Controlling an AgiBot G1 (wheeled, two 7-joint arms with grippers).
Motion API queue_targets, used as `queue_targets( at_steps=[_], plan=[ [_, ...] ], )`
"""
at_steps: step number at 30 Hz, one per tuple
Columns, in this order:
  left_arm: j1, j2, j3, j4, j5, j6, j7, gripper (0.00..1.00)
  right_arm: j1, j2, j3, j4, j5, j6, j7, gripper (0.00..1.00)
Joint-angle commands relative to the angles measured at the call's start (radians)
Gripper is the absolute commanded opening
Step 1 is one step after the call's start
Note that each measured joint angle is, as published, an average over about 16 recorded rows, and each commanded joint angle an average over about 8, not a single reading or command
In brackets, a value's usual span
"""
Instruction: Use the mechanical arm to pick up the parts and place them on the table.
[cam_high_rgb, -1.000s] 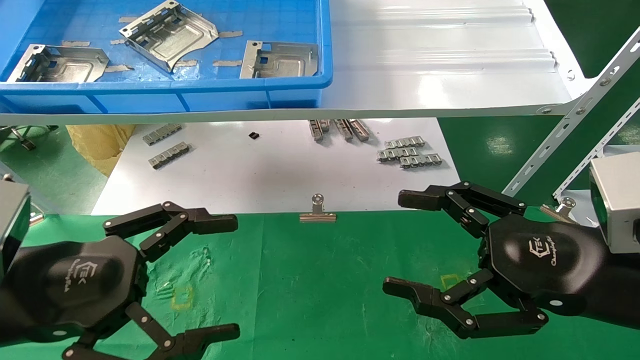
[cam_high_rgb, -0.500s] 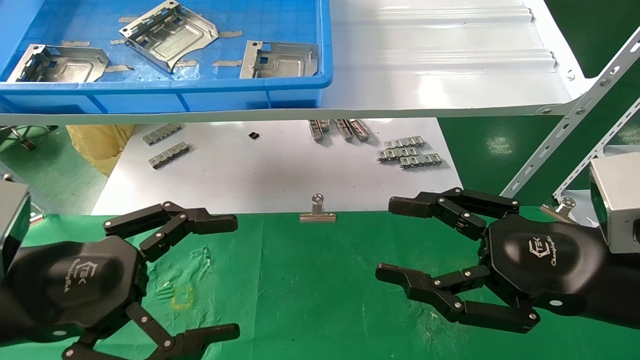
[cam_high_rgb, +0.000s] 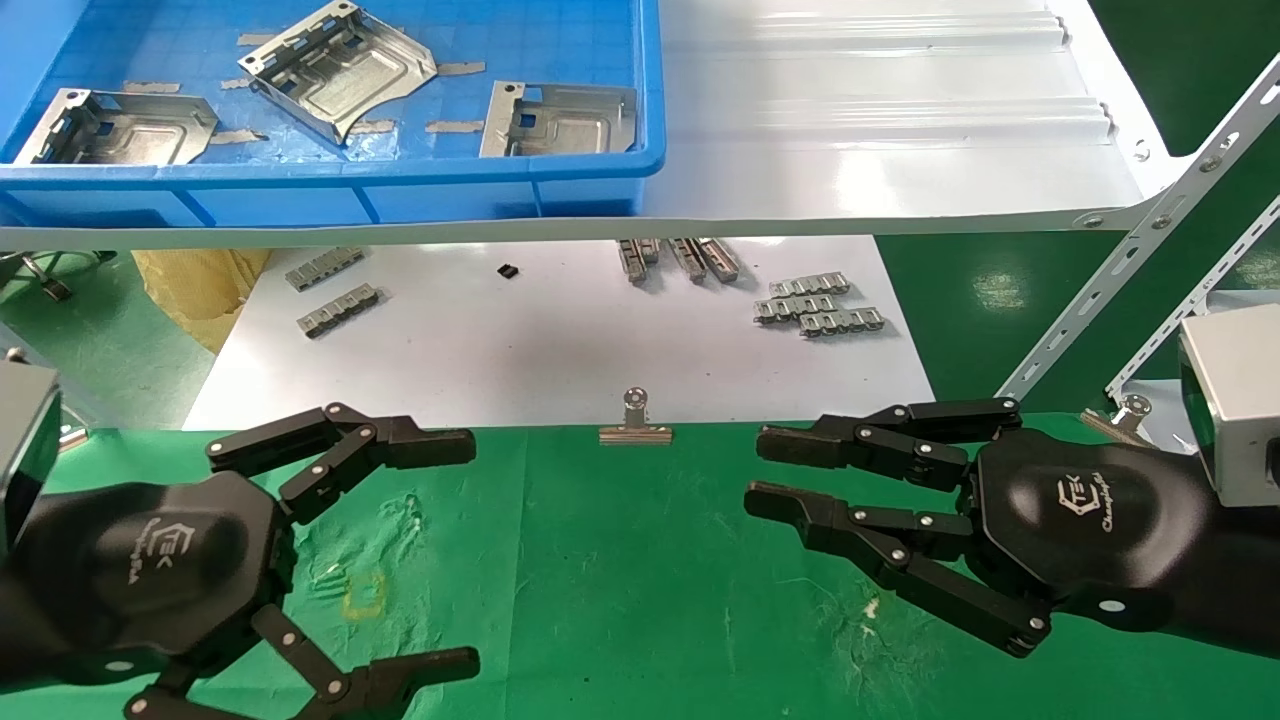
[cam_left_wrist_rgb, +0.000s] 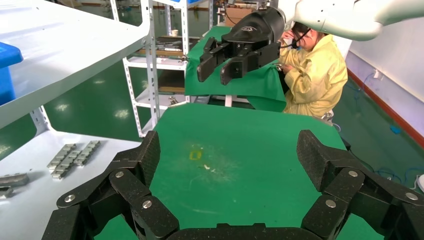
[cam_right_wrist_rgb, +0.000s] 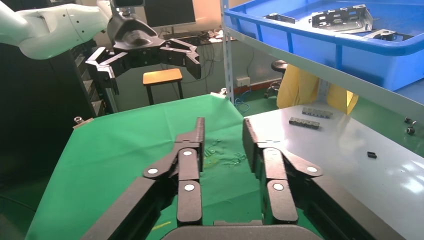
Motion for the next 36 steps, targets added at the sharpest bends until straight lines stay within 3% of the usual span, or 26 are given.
queue_targets(
  at_steps=[1,21,26,31,32,36],
  plan=[
    [0.0,0.0,0.0,0.0,0.0,0.0,0.0,1.0,0.0,0.0,0.0,0.0,0.0,0.0,0.0,0.0],
    [-0.02,0.006,-0.004,0.006,0.003,-0.01,0.002,1.0,0.0,0.0,0.0,0.0,0.0,0.0,0.0,0.0],
    [-0.136,0.042,0.0,0.06,0.041,-0.037,0.001,1.0,0.0,0.0,0.0,0.0,0.0,0.0,0.0,0.0],
    [-0.368,0.133,0.046,0.244,0.161,-0.072,0.006,1.0,0.0,0.0,0.0,0.0,0.0,0.0,0.0,0.0],
    [-0.418,0.156,0.058,0.298,0.193,-0.086,0.014,1.0,0.0,0.0,0.0,0.0,0.0,0.0,0.0,0.06],
    [-0.607,0.259,0.104,0.556,0.329,-0.198,0.061,1.0,0.0,0.0,0.0,0.0,0.0,0.0,0.0,0.56]
  ],
)
